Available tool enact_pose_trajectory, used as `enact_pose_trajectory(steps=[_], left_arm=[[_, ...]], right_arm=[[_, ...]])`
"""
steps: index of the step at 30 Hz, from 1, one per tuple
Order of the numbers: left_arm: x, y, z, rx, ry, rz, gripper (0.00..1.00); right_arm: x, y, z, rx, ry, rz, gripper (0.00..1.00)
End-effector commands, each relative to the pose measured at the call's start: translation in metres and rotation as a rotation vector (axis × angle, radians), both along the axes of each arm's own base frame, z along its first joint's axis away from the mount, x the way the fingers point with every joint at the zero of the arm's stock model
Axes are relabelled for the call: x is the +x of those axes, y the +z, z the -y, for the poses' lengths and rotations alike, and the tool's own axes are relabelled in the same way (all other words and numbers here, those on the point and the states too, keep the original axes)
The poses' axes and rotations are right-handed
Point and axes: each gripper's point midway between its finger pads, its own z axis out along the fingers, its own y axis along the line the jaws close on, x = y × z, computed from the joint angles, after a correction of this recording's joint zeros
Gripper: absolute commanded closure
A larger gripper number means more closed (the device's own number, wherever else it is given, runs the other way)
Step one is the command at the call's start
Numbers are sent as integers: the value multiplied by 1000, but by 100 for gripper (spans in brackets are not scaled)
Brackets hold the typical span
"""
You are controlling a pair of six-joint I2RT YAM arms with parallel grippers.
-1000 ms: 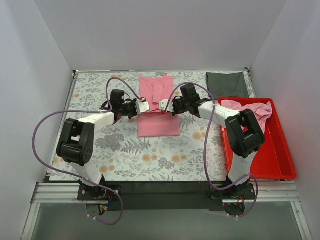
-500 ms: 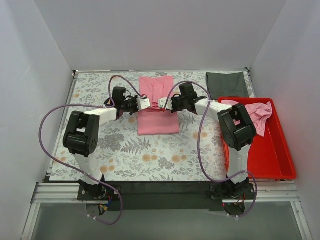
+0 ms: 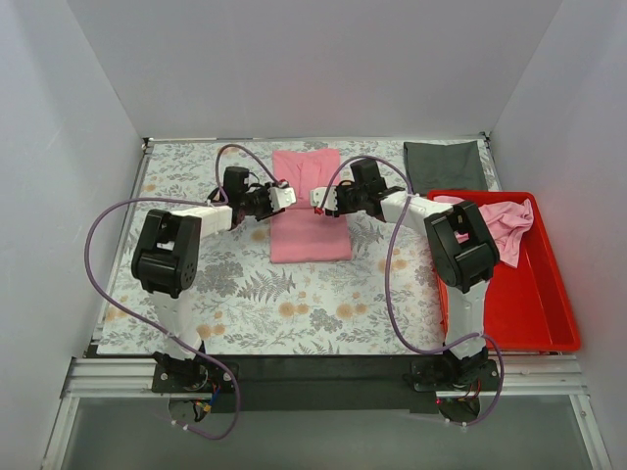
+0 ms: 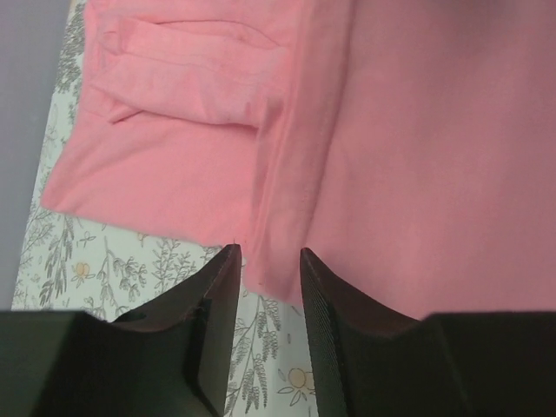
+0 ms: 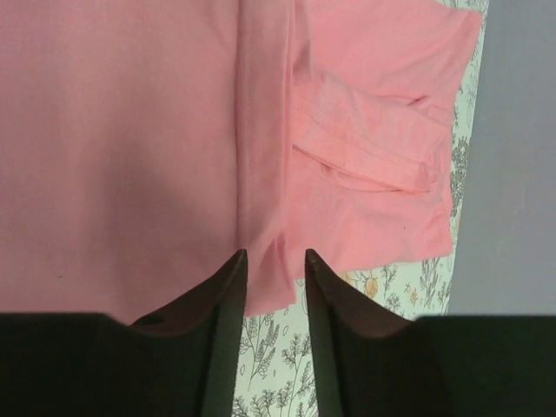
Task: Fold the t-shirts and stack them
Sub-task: Fold the tshirt
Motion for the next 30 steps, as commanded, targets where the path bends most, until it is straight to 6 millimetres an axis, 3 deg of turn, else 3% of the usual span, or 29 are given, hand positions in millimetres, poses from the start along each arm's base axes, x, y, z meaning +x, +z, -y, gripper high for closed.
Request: enact_pose_trajectory(steps=[1,3,5,6,7,8,9,10,11,12,13,18,21,30], left_arm=[[29,49,-8,-60,87,80,67],[39,73,-17,-98,135,95,65],[34,84,-22,-146,174,39,65],[27,86,-25,-155,178,14,65],[11,95,-21,-176,141,-4,65],[-3,94,-20,-180,125,-30,65],[-19,109,-19,-197,98,-11,66],[-45,89,-16,-202,63,-87,66],[-62,81,-14,-193,47,-121,66],[-78,86,-8,-190,26,-117,66],[-98,67,-6,-179,17,-171,66],[-153,35,12,-153,-17,-286,66],[-166,19,15,-129,-20,-326,65],[-165,-16,9,-59,-6,-363,64]], right_arm=[[22,39,0,44,-39,97,58],[23,50,4,57,-53,108,57],[22,71,9,83,-78,123,57],[15,70,13,84,-82,108,58],[5,82,14,102,-69,94,59],[-6,75,18,95,-59,61,59],[-17,74,20,94,-46,30,60],[-37,79,18,111,-7,-16,61],[-49,79,18,123,8,-50,61],[-67,65,20,112,25,-105,61],[-85,67,17,119,57,-132,62],[-137,32,14,106,59,-305,67],[-149,11,17,79,53,-361,70],[-159,-34,30,-20,73,-389,70]])
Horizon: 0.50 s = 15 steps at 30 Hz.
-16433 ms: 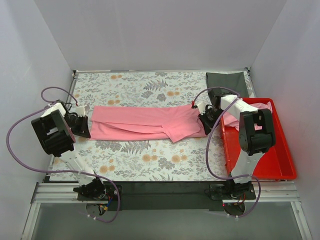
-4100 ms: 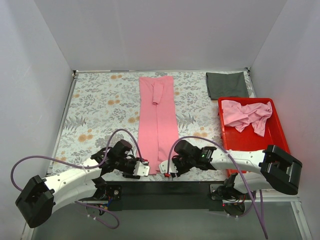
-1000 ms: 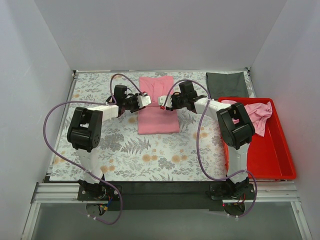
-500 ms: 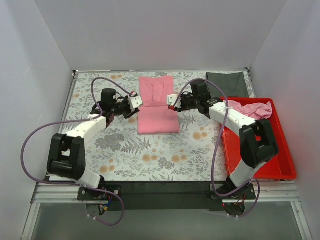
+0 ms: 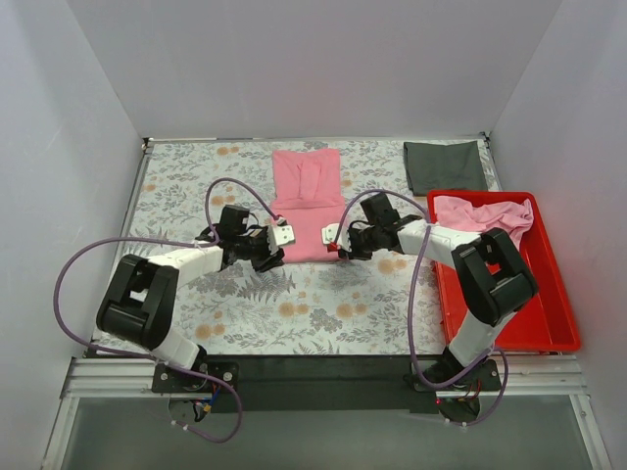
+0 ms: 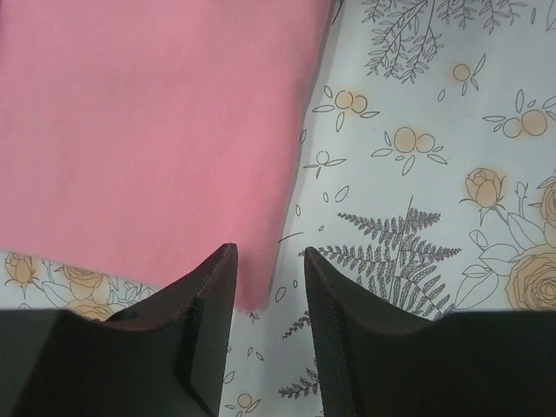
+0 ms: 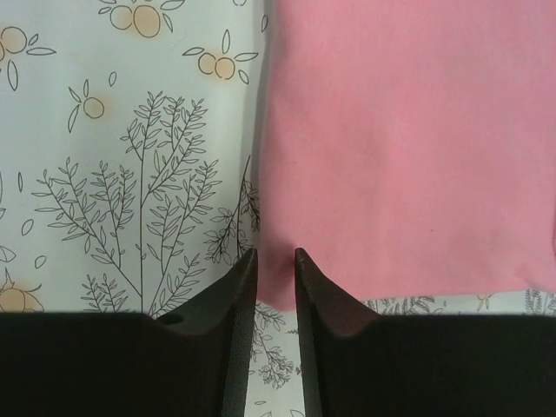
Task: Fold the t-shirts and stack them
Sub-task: Fold the tshirt
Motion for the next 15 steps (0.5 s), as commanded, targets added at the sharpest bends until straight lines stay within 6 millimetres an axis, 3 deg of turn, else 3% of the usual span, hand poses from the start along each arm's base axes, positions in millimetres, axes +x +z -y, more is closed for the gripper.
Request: enact_pose_trajectory(steps=[1,11,15], left_arm=[[5,-5,-3,27,-4,25,64],[0,-36,-15,113,-15,3,64],[0,-37,-15,117,-24,6,67]], right_arm=[[0,-9,2,-15,20,-1,70],[-9,-27,13,-80,32,-23,67],[-11,-33,19,-106,27,-22,67]])
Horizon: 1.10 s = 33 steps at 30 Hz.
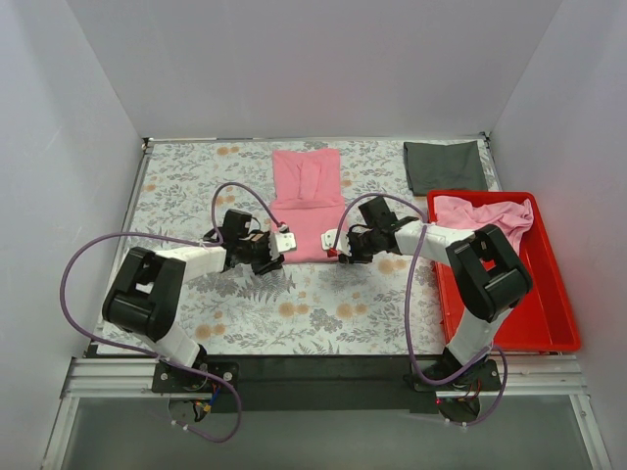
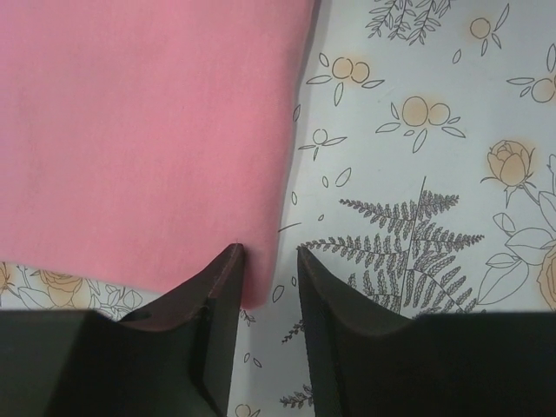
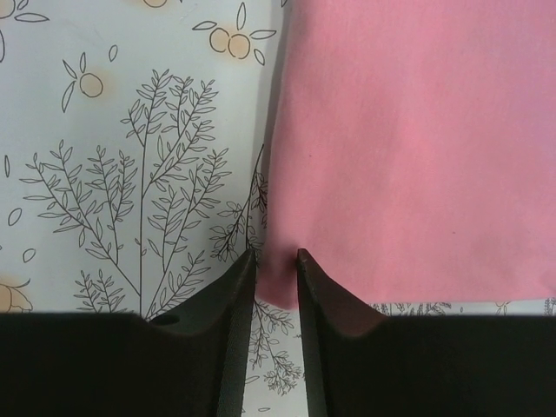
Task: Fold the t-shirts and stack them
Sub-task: Fold the tshirt
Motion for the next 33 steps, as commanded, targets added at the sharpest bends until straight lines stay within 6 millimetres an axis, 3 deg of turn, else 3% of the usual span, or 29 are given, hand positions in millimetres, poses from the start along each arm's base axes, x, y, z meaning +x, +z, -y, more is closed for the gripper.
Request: enact_pose_trajectory(steps=[1,4,5,8,9,13,18,19,23,27,28,33], left_arm=[[-1,-13,-8,54,-4,-12,71],[-2,-14,-7,55,-14,-20,82],[0,-11,-6,51,-14,-13,90],[4,-4,-4,37,6,-25,99],[6,3,-2,23,0,-37,99],[18,27,3,-27,-2,-42,100],[39,64,6,-53,2,32,100],[44,77,8,-63,-2,51,100],[40,94,9,-65,-24,61,100],[14,102,7,-51,-54,39,100],[6,114,9,-58,-71,66,100],[-72,123,15,-69,-236,9,100]], right_arm=[[-10,-13,11,-53,3,-22,68],[-7,-17,12,-69,-13,-25,76],[-6,-17,11,-69,-15,-26,80],[-3,-12,11,-66,-26,-14,97],[-1,-9,10,-64,-31,-8,99],[13,15,5,-21,-62,27,99],[34,66,-2,62,-100,82,99],[33,71,-2,65,-94,84,99],[27,93,0,69,-76,95,99],[4,103,6,57,-62,43,99],[-7,99,8,44,-50,23,99],[-80,114,9,43,61,-52,99]])
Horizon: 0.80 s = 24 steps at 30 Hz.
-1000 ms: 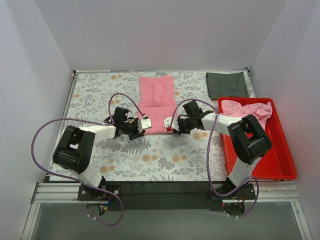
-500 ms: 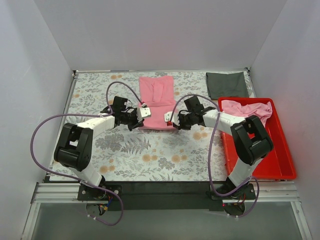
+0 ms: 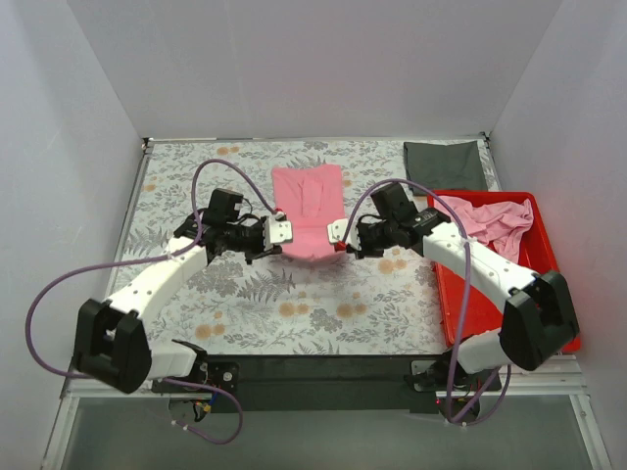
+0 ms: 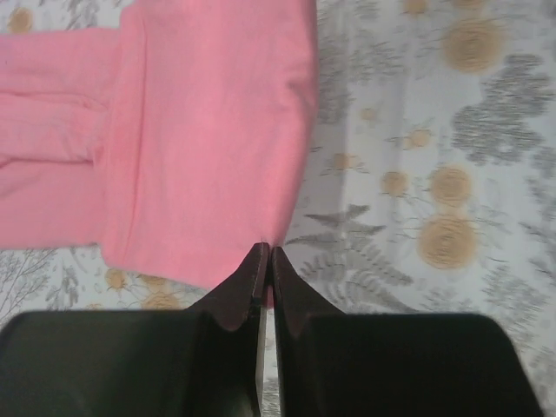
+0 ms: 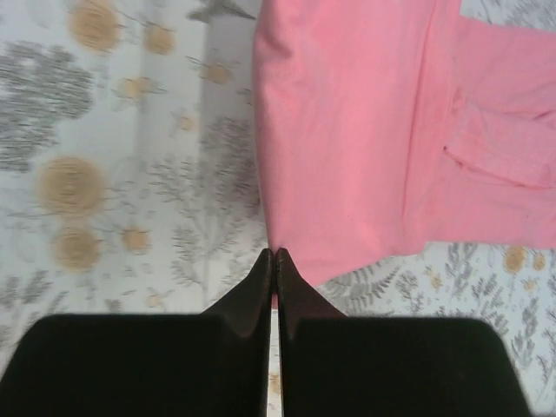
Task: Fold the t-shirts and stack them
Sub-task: Fold the tshirt
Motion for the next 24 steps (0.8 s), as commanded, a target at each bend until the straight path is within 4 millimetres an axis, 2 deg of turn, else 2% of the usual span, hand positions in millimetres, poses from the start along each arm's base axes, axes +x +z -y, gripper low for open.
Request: enact_pose_trajectory(steps=[1,2,5,6,8,9,11,13,22,24], left_arm=[[-80,21,8,-40,-154,-77,100],[-91,26,8,-52,-165,-98,100],[-127,43,5,-82,-178,-179,100],[-139,46,1,-73,-179,-216,100],[-145,55,-3,-82,-151,-233,100],[-145,58,-3,-82,-140,-234,100],[-135,65,-5,-63,-105,-203,100],[-119,65,-5,-48,-67,-169,100],[-61,52,-13,-29,-21,-140,100],[-48,51,-13,-38,-19,-138,100]], right_arm=[[-69,11,3,1,91,-133,99],[-87,15,10,-3,100,-158,99],[-130,32,12,21,145,-178,99],[-136,37,13,32,145,-180,99],[-143,48,16,52,136,-174,99],[-140,55,15,58,128,-157,99],[-134,57,14,38,124,-154,99],[-125,63,10,31,125,-126,99],[-70,42,3,-17,151,-108,99],[-57,48,2,-1,140,-102,99]])
